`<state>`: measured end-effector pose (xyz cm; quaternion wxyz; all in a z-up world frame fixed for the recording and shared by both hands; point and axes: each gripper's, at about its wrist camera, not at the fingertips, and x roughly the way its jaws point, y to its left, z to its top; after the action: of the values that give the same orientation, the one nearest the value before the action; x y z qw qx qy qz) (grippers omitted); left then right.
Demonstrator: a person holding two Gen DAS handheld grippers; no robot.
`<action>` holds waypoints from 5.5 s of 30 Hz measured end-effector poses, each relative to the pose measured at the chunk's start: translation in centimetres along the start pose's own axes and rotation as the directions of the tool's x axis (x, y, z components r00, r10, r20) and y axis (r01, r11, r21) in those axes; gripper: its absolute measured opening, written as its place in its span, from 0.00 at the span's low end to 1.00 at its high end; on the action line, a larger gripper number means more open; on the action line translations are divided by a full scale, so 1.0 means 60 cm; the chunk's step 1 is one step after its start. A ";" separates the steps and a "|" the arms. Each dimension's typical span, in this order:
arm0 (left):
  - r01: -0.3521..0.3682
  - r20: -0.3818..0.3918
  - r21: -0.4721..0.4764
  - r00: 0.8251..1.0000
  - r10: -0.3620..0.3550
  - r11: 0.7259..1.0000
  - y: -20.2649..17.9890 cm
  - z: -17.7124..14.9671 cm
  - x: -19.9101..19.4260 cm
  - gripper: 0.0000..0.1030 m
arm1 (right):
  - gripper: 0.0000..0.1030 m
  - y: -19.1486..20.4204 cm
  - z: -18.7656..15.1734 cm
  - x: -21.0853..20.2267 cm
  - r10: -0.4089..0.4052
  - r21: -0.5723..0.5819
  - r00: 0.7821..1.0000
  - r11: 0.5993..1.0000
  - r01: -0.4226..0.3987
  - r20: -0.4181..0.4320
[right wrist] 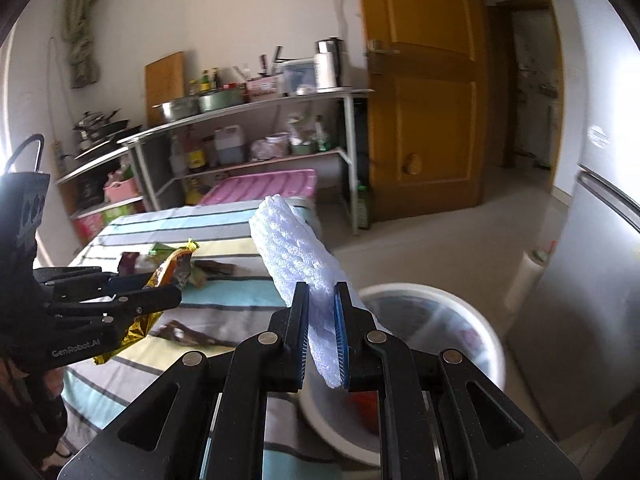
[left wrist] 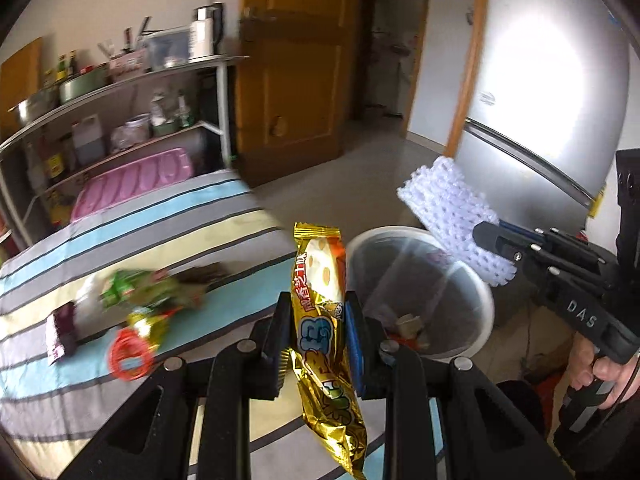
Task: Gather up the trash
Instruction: 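Carry the yellow wrapper and foam sleeve over the bin and open both tools, then move both tools back over the table toward the remaining wrappers, then grasp the pink snack bag with the left tool while the right tool grasps the brown wrapper, then lift the pink bag and brown wrapper off the table with both tools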
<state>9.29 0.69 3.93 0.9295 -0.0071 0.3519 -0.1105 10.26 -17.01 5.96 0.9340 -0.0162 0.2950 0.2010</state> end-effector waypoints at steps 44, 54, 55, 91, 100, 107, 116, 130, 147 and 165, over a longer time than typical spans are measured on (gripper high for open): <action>0.113 -0.163 0.065 0.981 -0.101 0.991 -0.154 0.017 0.155 0.65 | 0.42 -0.180 -0.088 0.054 -0.208 0.141 0.956 0.961 0.240 -0.207; 0.092 -0.102 0.027 0.991 -0.089 0.995 -0.116 0.027 0.107 0.68 | 0.42 -0.155 -0.073 0.031 -0.202 0.144 0.966 0.963 0.226 -0.163; 0.087 -0.091 0.017 0.992 -0.085 0.996 -0.108 0.029 0.100 0.68 | 0.42 -0.151 -0.071 0.028 -0.201 0.143 0.967 0.964 0.224 -0.156; -0.229 -0.021 -0.277 0.972 0.232 0.933 0.236 -0.075 -0.070 0.80 | 0.44 0.132 -0.020 0.104 0.179 -0.038 0.973 0.982 -0.186 -0.148; -0.292 -0.078 -0.317 0.956 0.282 0.902 0.324 -0.117 -0.072 0.81 | 0.55 0.218 -0.036 0.153 0.308 -0.143 0.918 0.926 -0.349 -0.248; -0.335 -0.098 -0.326 0.942 0.321 0.884 0.361 -0.120 -0.057 0.87 | 0.58 0.243 -0.054 0.178 0.290 -0.210 0.904 0.907 -0.364 -0.312; -0.362 -0.154 -0.317 0.932 0.329 0.877 0.388 -0.101 -0.009 0.87 | 0.58 0.257 -0.067 0.201 0.256 -0.275 0.898 0.890 -0.364 -0.358; -0.329 -0.190 -0.335 0.941 0.279 0.883 0.414 -0.093 0.034 0.56 | 0.58 0.257 -0.066 0.221 0.235 -0.246 0.890 0.905 -0.347 -0.391; -0.335 -0.145 -0.319 0.942 0.304 0.886 0.395 -0.092 0.007 0.41 | 0.15 0.255 -0.065 0.203 0.264 -0.244 0.897 0.900 -0.362 -0.355; -0.289 -0.052 -0.244 0.957 0.285 0.926 0.310 -0.071 -0.058 0.41 | 0.14 0.220 -0.045 0.144 0.279 -0.182 0.926 0.926 -0.329 -0.254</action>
<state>7.69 19.83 1.27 0.9246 -0.0711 0.3674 0.0714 10.15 -2.11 0.08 0.8442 -0.0966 0.3729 0.3727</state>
